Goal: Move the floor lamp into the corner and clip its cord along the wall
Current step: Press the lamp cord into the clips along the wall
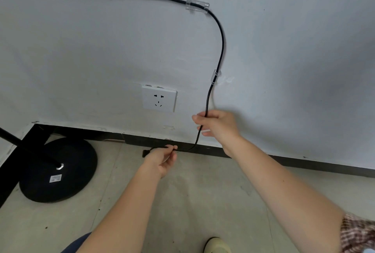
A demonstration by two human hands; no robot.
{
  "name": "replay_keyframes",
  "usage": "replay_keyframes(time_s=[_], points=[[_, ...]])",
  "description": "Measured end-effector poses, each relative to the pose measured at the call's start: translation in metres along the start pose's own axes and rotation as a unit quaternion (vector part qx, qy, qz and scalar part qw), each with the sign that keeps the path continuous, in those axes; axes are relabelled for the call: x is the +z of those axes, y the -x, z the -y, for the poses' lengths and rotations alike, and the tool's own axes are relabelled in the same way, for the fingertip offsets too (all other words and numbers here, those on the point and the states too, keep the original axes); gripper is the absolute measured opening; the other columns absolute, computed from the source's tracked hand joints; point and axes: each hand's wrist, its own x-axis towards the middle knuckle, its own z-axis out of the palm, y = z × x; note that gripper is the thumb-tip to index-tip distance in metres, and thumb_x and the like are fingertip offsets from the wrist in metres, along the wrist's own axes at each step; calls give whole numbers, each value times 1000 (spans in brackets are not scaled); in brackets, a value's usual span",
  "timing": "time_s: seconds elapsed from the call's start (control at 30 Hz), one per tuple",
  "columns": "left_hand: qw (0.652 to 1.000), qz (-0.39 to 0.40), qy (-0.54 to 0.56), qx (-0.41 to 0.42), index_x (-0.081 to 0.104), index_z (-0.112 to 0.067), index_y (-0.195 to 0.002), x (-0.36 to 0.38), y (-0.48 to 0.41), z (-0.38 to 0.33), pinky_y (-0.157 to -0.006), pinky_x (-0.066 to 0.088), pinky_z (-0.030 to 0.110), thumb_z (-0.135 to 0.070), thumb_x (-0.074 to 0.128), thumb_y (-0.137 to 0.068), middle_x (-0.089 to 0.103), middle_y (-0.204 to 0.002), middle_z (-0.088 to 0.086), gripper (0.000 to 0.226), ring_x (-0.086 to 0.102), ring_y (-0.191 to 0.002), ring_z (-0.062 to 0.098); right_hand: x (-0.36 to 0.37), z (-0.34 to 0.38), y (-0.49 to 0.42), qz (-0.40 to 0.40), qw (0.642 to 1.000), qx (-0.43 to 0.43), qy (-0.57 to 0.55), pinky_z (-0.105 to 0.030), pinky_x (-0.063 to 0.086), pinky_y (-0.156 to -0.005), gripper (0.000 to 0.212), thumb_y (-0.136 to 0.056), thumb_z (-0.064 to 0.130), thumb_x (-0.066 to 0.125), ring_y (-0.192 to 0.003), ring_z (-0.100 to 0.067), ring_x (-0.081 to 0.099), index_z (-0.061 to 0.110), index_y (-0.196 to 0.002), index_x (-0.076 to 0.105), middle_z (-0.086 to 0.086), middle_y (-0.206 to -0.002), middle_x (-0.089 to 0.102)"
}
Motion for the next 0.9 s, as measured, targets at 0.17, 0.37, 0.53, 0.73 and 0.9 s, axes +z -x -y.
replay_keyframes(time_s=[0.17,0.37,0.53,0.73,0.9], points=[[997,32,13,74,55,-6,-77,-5,-2,-15,-47,55,15,3,53,-90,62,-80,9,16,58,-71,13,17,-18,-7,-13,993,92,78,-25,49,-55,24,-79,25,75,-68,-18,57,7,-89,63,-7,-84,60],[991,38,23,126,58,-4,-80,-13,-19,-21,-51,56,15,5,59,-86,62,-79,9,11,63,-73,15,42,-44,-23,-39,987,146,54,-26,46,-50,22,-84,21,69,-59,-20,55,1,-86,61,-10,-78,58],[987,42,34,152,59,-4,-82,-18,-37,-25,-58,58,16,5,59,-85,61,-78,9,10,64,-72,14,67,-68,-34,-49,991,117,-50,-21,53,-56,15,-88,14,65,-59,-15,58,11,-74,59,-5,-68,61],[987,36,86,133,61,-6,-85,-17,-48,-32,-51,56,17,-3,63,-85,64,-78,7,4,66,-58,11,77,-76,-43,-90,989,55,-105,-19,51,-55,22,-85,1,63,-58,-17,57,13,-67,61,-8,-66,61],[981,3,146,128,59,-3,-86,-23,-60,-40,-48,56,19,-8,62,-88,61,-77,8,6,62,-67,15,79,-79,-50,-126,985,42,-111,-29,51,-63,20,-83,-2,63,-57,-20,55,11,-68,63,-12,-69,62]])
